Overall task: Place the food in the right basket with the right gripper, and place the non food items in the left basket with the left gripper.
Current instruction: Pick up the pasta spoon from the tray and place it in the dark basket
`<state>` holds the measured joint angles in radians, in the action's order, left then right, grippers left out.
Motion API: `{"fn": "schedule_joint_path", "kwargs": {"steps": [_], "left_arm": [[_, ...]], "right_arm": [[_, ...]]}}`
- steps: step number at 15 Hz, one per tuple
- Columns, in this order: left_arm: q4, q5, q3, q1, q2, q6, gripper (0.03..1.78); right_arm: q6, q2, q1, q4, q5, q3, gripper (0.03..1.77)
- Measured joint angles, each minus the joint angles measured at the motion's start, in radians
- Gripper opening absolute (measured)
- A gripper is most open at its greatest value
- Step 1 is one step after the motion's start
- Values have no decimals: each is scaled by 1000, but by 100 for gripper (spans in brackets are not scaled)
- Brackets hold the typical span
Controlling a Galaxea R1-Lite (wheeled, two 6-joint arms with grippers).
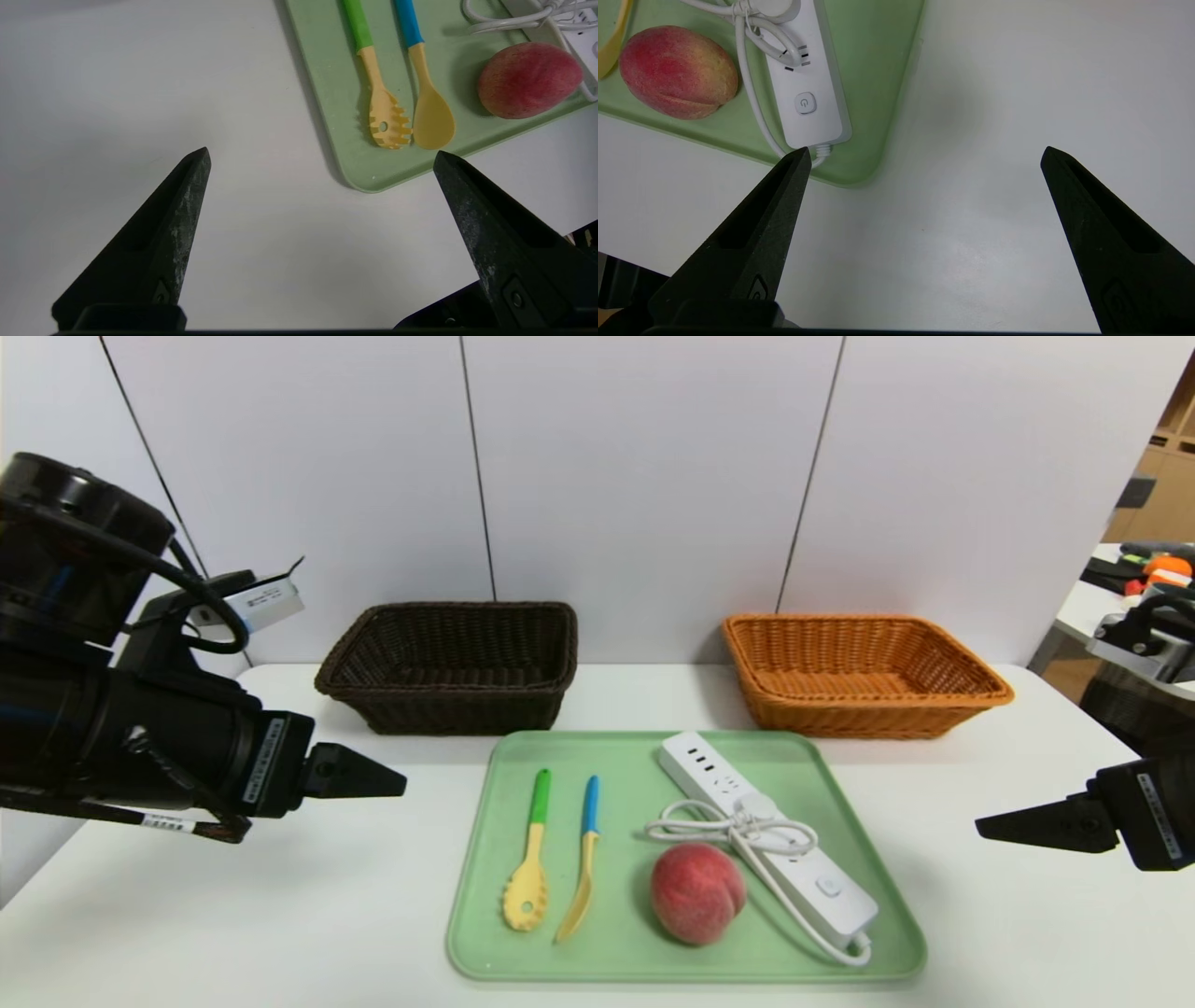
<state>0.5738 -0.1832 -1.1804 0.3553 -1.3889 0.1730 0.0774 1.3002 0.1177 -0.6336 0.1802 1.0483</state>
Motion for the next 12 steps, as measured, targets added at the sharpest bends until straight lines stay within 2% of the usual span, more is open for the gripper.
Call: {"fn": "schedule_joint_path", "kwargs": {"steps": [5, 10, 12], "left_arm": [[-1, 5, -119, 132, -96, 173, 169], [-8, 21, -169, 202, -160, 243, 169], [-17, 71, -200, 230, -205, 305, 169]], "right_arm": [[-23, 24, 39, 0, 0, 5, 170], [-26, 25, 41, 0, 0, 11, 170], [-42, 25, 42, 1, 0, 11, 170]]}}
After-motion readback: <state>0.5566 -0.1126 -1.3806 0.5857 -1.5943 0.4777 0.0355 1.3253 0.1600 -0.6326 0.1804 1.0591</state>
